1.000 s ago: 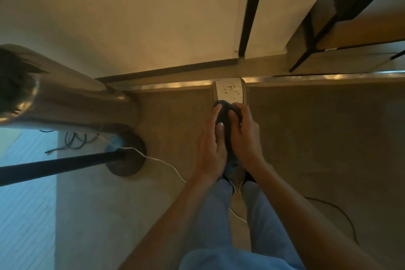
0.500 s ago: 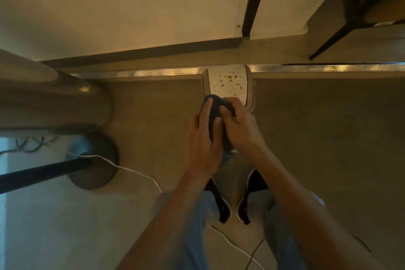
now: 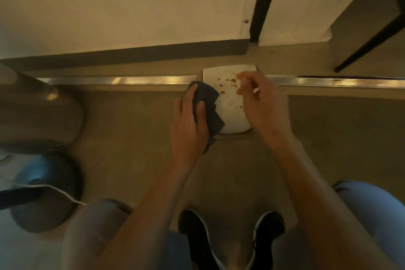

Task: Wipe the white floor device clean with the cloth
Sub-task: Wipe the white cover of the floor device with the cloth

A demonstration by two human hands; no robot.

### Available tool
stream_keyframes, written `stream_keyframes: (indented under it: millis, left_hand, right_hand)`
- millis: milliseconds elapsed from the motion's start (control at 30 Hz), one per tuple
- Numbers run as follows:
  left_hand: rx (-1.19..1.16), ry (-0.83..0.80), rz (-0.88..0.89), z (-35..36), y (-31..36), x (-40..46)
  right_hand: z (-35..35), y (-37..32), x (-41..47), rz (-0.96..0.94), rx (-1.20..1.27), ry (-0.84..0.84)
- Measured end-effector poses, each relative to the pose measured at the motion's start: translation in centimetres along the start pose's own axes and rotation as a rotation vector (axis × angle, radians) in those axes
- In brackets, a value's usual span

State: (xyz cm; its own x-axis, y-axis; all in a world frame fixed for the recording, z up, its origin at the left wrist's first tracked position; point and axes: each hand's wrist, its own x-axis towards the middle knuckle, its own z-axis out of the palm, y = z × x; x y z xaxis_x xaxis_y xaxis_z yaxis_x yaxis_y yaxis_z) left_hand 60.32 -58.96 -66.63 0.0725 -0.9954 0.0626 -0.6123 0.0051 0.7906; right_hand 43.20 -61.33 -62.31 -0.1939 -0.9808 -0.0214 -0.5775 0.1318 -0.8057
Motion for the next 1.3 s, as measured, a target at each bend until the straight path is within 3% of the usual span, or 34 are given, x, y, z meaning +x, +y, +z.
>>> stream_keyframes:
  millis: [100, 333, 567, 700, 833, 1067, 1300]
  left_hand:
    - [0.04, 0.079, 0.06, 1.0, -0.8, 1.3]
    - [0.209, 0.063, 0.09, 2.8, -1.5, 1.9]
    - [0.359, 0.092, 0.131, 3.8, -2.3, 2.1]
    - [0.326, 0.023, 0.24, 3.8, -1.6, 7.1]
    - [0.28, -0.06, 0.168, 4.3, -0.6, 10.5]
    - [0.276, 0.129, 0.323, 5.4, -1.9, 3.1]
    - [0.26, 0.157, 0.247, 5.6, -2.4, 3.1]
  right_hand:
    - [-0.6, 2.2, 3.2, -0.126, -0.012, 0.18]
    - [2.2, 5.5, 7.3, -0.148, -0.108, -0.1]
    - [3.8, 6.9, 7.5, -0.142, -0.168, -0.025]
    - [3.9, 6.9, 7.5, -0.148, -0.195, -0.02]
    - [3.9, 6.9, 7.3, -0.156, -0.223, -0.007]
    - [3.2, 6.3, 6.7, -0.218, -0.174, 0.009]
    - [2.6, 6.2, 6.8, -0.251, -0.15, -0.024]
